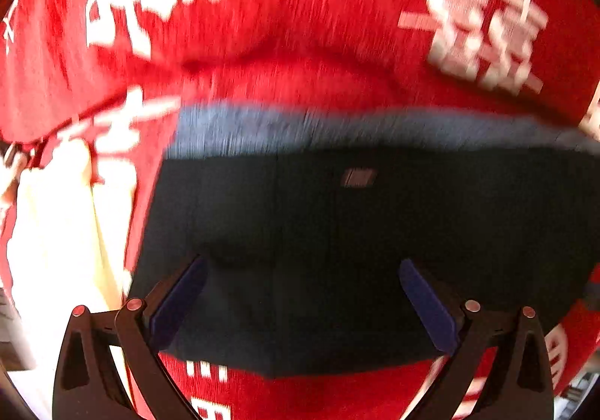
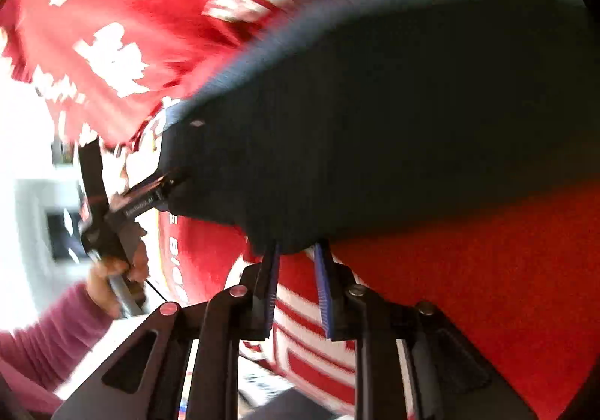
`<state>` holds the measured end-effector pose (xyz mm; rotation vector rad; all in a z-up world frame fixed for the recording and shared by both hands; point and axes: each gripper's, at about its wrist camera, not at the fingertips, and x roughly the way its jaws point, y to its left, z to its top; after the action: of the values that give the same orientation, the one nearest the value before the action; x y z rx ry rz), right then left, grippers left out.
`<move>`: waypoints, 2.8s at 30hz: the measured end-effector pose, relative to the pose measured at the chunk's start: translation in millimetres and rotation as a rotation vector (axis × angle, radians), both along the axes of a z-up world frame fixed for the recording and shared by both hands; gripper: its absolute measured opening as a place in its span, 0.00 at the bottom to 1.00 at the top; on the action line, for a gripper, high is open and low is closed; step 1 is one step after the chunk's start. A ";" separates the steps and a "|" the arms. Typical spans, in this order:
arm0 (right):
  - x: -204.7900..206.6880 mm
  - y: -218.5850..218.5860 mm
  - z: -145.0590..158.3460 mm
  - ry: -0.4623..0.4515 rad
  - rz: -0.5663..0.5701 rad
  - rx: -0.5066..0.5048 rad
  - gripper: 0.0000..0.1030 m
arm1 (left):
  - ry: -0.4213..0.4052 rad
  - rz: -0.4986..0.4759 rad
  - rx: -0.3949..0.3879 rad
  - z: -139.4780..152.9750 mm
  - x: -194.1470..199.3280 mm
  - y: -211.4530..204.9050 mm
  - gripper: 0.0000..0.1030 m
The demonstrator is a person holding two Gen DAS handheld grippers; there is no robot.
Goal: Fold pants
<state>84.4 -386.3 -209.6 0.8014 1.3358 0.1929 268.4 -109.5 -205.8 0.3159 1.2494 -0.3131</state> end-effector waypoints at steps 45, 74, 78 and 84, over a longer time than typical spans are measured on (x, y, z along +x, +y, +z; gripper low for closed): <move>34.4 26.3 -4.2 0.042 0.118 -0.327 0.50 | 0.024 0.214 0.042 -19.4 7.1 29.4 1.00; -124.7 -166.6 16.6 0.106 -0.230 -0.232 0.67 | 0.110 -0.190 0.070 26.2 -129.0 -246.6 1.00; -145.2 -205.6 11.9 0.111 -0.287 -0.229 0.67 | 0.112 -0.218 0.062 23.9 -140.4 -289.1 1.00; -177.8 -280.9 8.2 0.099 -0.451 -0.241 0.67 | 0.071 -0.247 0.029 21.6 -153.6 -351.4 1.00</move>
<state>-93.3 -667.3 -201.4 0.8912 1.2076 -0.3614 114.8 -460.8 -184.3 0.4890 1.2870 -0.5215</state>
